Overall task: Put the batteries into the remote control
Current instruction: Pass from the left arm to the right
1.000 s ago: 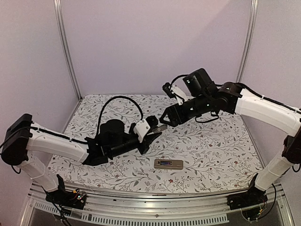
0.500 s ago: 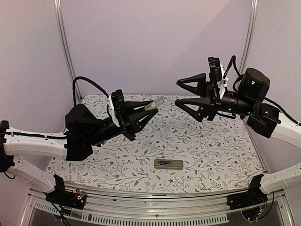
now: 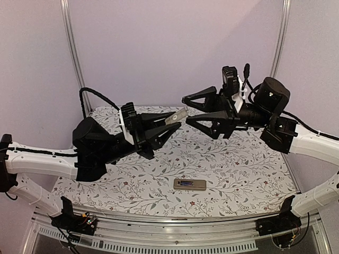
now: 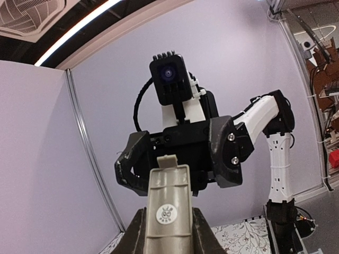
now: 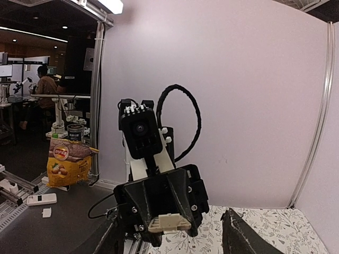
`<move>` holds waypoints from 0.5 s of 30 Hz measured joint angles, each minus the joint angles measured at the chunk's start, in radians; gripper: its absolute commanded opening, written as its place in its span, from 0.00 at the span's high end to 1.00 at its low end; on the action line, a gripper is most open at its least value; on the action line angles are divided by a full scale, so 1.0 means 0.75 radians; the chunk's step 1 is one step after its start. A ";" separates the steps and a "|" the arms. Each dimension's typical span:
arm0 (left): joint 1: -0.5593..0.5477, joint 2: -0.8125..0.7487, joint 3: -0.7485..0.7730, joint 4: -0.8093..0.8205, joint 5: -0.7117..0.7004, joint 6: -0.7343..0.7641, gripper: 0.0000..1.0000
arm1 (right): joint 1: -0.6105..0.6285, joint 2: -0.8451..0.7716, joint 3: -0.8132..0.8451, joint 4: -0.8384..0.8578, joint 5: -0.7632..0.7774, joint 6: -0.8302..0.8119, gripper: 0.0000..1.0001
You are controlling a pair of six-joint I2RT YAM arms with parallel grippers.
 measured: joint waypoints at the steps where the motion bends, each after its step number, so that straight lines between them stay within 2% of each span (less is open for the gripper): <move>1: -0.001 0.005 0.001 0.003 0.000 0.004 0.85 | 0.008 0.007 0.000 0.019 -0.007 0.011 0.40; 5: -0.002 0.013 0.001 0.012 0.001 0.010 0.85 | 0.022 0.042 0.000 0.061 -0.015 0.045 0.45; 12: -0.006 0.015 0.001 0.021 0.000 0.013 0.85 | 0.022 0.076 0.000 0.091 -0.026 0.092 0.68; 15: -0.006 0.015 0.001 0.025 -0.002 0.015 0.85 | 0.022 0.079 0.000 0.105 -0.042 0.110 0.74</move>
